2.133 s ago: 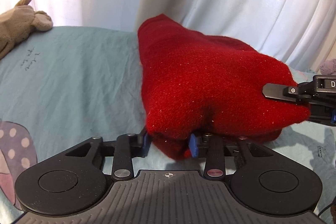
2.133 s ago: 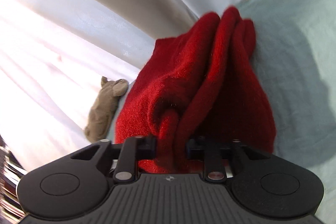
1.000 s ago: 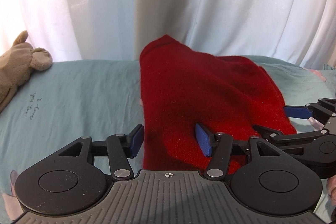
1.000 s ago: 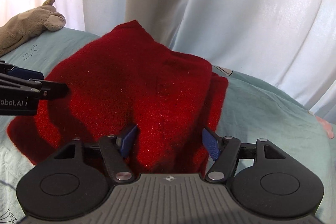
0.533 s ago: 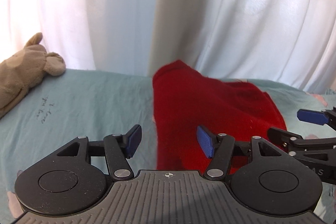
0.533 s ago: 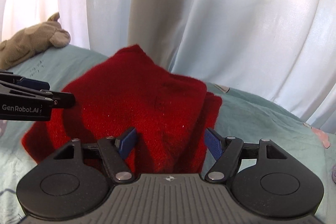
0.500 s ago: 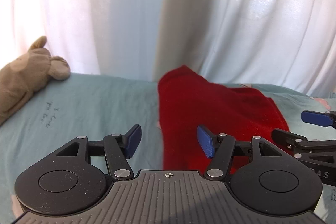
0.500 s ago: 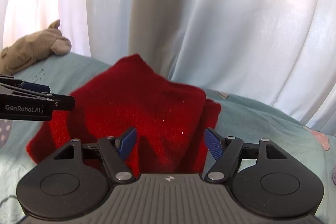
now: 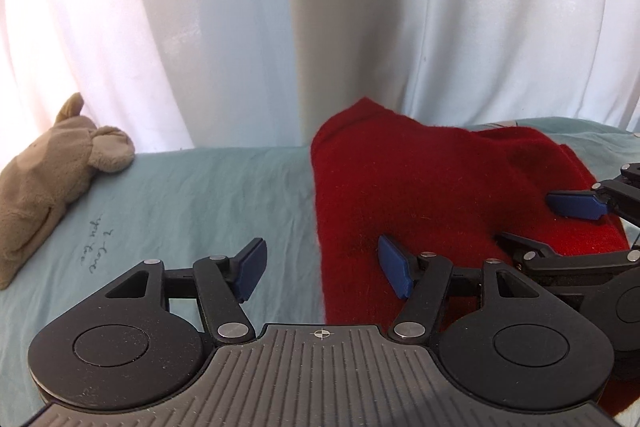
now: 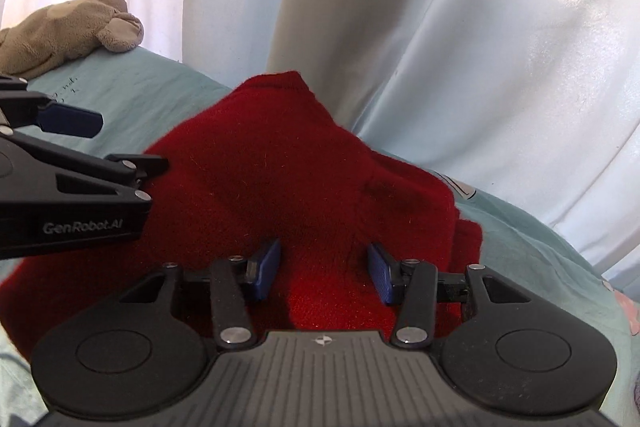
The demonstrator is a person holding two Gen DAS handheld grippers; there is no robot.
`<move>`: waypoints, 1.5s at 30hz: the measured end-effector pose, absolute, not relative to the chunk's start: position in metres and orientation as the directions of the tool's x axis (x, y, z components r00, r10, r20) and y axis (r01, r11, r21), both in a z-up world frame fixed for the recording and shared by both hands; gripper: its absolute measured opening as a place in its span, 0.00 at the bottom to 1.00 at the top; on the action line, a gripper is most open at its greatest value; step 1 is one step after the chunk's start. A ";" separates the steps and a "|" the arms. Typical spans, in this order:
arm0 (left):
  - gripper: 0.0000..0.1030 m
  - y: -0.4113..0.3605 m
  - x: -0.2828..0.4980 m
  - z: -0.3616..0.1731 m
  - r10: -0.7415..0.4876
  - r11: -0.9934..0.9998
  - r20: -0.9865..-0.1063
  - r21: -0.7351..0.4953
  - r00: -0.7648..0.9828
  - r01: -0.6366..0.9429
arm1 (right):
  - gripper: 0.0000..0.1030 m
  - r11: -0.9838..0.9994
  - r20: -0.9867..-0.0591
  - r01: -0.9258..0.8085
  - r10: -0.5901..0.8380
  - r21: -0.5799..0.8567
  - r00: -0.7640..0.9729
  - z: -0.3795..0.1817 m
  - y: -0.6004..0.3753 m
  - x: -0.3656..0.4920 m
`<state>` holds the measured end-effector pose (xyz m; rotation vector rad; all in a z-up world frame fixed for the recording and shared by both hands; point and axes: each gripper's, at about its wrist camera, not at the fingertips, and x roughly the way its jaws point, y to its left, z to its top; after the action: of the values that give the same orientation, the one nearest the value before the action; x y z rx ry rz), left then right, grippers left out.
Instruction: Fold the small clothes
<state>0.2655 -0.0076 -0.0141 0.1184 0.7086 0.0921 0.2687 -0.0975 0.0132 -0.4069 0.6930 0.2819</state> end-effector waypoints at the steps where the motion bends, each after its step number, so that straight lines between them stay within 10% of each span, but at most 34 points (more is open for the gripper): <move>1: 0.65 -0.008 0.266 -0.015 0.123 0.990 -0.638 0.136 0.760 -0.046 | 0.46 0.890 -0.661 -0.375 0.121 -0.257 0.741 0.010 -0.101 0.271; 11: 0.92 0.020 0.225 0.010 0.015 0.999 -0.652 -0.015 0.758 -0.032 | 0.50 0.913 -0.620 -0.382 0.218 -0.144 0.754 0.035 -0.115 0.233; 38: 0.96 0.002 0.220 -0.019 -0.017 0.998 -0.705 -0.053 0.709 -0.028 | 0.74 0.904 -0.628 -0.360 0.143 -0.233 0.765 0.013 -0.116 0.210; 45: 0.88 0.014 0.213 0.016 0.029 0.997 -0.606 -0.035 0.795 -0.063 | 0.76 0.934 -0.622 -0.342 0.209 -0.100 0.755 0.037 -0.134 0.215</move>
<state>0.2133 0.0139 0.0161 -0.0544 0.6502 0.0491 0.2148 -0.1343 0.0369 -0.2135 0.6499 0.3030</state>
